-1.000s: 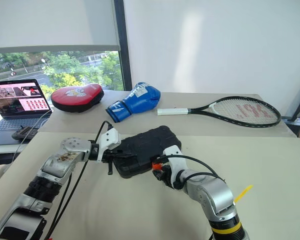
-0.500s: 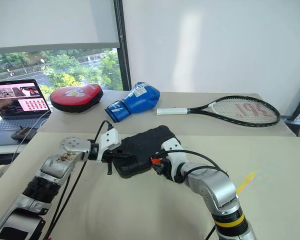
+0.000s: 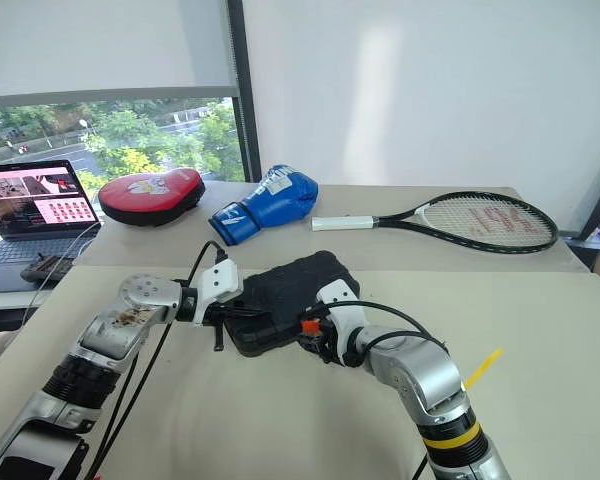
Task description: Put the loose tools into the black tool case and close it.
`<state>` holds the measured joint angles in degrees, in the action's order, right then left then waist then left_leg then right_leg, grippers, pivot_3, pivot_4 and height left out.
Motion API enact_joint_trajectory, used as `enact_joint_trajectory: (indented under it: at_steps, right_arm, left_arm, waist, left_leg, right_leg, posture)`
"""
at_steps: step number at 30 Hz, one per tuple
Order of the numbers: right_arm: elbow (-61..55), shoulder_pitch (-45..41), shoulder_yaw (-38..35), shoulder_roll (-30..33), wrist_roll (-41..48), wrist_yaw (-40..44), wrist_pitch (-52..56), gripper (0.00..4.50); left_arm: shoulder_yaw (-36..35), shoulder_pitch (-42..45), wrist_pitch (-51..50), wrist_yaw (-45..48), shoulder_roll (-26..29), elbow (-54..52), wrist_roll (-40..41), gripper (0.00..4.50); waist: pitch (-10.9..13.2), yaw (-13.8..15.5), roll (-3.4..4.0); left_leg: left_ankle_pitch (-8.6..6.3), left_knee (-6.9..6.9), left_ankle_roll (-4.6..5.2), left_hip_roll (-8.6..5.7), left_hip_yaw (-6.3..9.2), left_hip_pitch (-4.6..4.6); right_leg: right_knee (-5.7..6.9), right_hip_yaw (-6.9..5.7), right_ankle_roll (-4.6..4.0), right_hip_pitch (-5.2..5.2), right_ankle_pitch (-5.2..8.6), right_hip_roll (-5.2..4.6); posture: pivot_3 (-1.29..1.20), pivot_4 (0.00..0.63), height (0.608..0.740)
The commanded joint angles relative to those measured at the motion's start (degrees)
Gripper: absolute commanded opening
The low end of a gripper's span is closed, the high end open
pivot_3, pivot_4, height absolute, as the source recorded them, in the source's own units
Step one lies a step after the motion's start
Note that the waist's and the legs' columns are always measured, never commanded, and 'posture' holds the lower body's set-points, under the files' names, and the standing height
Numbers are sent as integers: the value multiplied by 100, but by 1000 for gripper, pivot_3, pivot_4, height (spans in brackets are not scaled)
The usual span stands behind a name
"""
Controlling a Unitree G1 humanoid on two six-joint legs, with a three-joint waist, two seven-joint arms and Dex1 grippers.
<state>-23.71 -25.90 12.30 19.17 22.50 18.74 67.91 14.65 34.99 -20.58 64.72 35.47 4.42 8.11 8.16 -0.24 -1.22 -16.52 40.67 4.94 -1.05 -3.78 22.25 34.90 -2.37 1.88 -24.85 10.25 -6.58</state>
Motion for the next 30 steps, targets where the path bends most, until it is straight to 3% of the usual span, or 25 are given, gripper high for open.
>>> enact_joint_trajectory:
  at_steps: [1,3,8,13,18,22,25,26,30]
  right_arm:
    - [-378,134,-320,244,17,41,-1,3365]
    - [-663,266,-490,364,162,108,120,3365]
    - [-1226,538,-1230,279,711,252,454,1954]
    - [-1122,653,-1499,-18,675,28,116,121]
    - [-356,616,-1146,-419,248,-236,-632,15]
    - [223,876,-378,-347,-174,-128,-1025,15]
    - [318,1019,-251,-297,-264,-52,-1191,15]
    - [305,1054,-253,-281,-268,-25,-1218,15]
    - [231,1094,-190,-149,-306,83,-1257,15]
  left_arm:
    - [458,-368,-251,101,70,210,-304,0]
    - [445,-380,-245,92,73,214,-306,0]
    - [422,-392,-207,83,53,272,-331,0]
    - [447,-394,-149,40,8,337,-361,0]
    - [463,-388,-119,22,-19,365,-380,0]
    - [460,-404,-118,5,-21,346,-383,0]
    - [445,-420,-123,2,-3,331,-372,0]
    - [437,-428,-121,-4,4,331,-370,0]
    - [422,-477,-127,-15,6,303,-370,0]
  waist:
    - [0,12,1]
    - [-1,47,2]
    - [-6,84,10]
    - [-7,87,13]
    - [-9,90,17]
    - [-27,74,11]
    - [-46,47,6]
    - [-62,48,5]
    - [-109,51,25]
  left_leg:
    - [0,0,0,1,1,1]
    - [-1,0,2,-1,4,3]
    - [-6,-3,4,-2,4,7]
    - [-6,-5,4,0,6,6]
    - [-6,-6,4,-4,6,5]
    - [-6,-6,5,-5,6,-5]
    - [-8,-23,3,6,7,-58]
    - [-28,-65,-44,6,7,-91]
    - [-29,-96,-55,6,7,-109]
  right_leg:
    - [-2,0,0,-3,0,-4]
    - [-4,-3,0,-8,1,-10]
    - [-6,-5,1,-11,2,-19]
    - [-8,-10,1,-11,4,-40]
    - [-8,-15,3,-12,6,-28]
    - [-9,-14,4,-3,8,-22]
    - [-34,-12,7,50,57,-40]
    - [-62,-10,13,72,59,-46]
    - [-76,-14,41,79,46,-43]
  posture:
    - [0,150,740]
    - [0,150,740]
    - [0,150,740]
    - [0,150,740]
    - [0,150,740]
    - [0,150,740]
    - [0,150,740]
    - [0,150,740]
    - [0,150,740]
